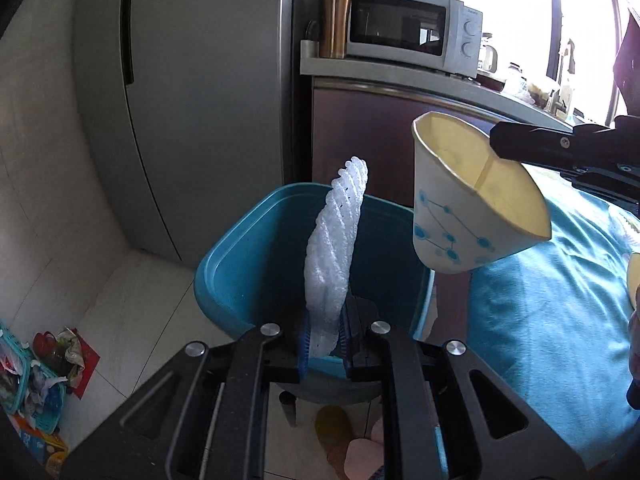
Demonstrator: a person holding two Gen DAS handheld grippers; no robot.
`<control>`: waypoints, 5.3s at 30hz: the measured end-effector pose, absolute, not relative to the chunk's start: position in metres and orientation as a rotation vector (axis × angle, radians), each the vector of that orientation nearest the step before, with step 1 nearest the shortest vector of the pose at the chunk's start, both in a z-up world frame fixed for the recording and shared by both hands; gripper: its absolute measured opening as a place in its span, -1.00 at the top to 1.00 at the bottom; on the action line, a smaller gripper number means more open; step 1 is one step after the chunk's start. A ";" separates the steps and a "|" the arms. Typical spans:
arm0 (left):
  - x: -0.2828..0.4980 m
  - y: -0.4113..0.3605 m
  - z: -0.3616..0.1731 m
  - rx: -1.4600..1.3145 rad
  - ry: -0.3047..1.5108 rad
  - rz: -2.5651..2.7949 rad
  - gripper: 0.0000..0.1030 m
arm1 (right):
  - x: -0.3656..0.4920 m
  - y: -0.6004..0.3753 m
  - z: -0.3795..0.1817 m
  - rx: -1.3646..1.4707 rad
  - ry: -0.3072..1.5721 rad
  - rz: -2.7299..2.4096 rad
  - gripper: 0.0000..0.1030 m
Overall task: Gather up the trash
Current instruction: 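Carry the foam net and paper cup to the teal bin and open both tools, then grasp a dotted paper cup with the left tool while the right tool grasps a crumpled tissue, then carry the cup and tissue to the teal bin and open both tools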
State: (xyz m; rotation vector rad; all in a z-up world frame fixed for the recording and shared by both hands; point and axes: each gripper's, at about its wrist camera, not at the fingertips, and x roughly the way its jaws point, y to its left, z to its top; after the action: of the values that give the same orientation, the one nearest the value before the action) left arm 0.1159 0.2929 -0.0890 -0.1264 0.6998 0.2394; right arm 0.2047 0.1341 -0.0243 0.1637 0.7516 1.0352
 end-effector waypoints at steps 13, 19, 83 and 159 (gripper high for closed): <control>0.144 0.307 -0.119 -0.204 0.770 0.245 0.54 | 0.226 0.171 -0.065 0.130 0.890 0.944 0.81; 0.126 0.295 -0.105 -0.192 0.706 0.240 0.35 | 0.220 0.149 -0.067 0.163 0.871 0.931 0.30; 0.126 -0.001 -0.077 -0.231 0.753 -0.611 0.90 | 0.141 -0.208 -0.057 0.120 0.716 0.307 0.69; 0.105 0.315 -0.085 -0.299 0.690 0.043 0.93 | 0.202 0.134 -0.050 -0.004 0.864 0.915 0.70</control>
State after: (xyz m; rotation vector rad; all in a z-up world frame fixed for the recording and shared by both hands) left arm 0.1054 0.3155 -0.0852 -0.2987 0.6898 0.0432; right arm 0.2016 0.1344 -0.0503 -0.0036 0.8637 0.9147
